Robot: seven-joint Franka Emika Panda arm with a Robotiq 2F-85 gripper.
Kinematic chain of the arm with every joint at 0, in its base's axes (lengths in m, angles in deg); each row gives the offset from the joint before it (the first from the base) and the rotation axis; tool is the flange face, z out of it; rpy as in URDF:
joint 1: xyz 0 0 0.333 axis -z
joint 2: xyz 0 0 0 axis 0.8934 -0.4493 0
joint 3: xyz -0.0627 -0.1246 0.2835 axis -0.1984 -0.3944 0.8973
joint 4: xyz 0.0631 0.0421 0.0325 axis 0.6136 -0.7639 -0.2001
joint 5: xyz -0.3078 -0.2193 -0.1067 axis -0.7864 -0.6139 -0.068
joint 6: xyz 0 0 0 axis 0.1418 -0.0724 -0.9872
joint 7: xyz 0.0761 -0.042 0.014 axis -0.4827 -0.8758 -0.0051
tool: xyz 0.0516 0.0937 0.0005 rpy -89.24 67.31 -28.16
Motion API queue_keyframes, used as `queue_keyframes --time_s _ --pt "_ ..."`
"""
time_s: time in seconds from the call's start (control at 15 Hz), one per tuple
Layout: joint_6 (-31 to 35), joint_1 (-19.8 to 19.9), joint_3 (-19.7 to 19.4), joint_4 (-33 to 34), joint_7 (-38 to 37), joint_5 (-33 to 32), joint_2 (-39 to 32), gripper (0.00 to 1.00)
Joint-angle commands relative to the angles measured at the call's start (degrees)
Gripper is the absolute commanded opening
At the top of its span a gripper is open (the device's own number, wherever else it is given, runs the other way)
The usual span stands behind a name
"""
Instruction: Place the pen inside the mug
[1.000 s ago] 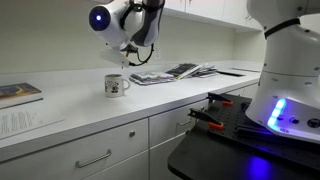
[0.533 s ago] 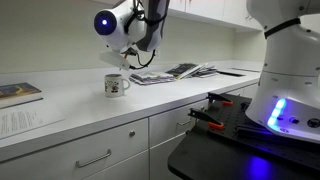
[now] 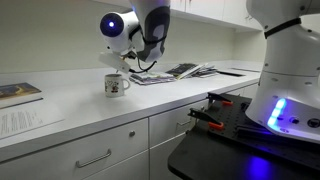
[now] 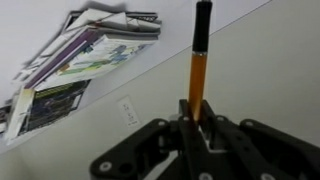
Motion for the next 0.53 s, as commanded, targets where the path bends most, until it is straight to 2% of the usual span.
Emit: queue_keyframes --time_s 0.0,0.27,0.47 --pt "3.9 -2.2 0.1 -2.7 9.7 13.1 -4.8 0.04" --pt "3.9 -1.9 3.6 -3.8 21.7 25.5 -2.1 0.04" --pt "6.8 -1.3 6.3 -4.2 27.5 33.1 -0.6 0.04"
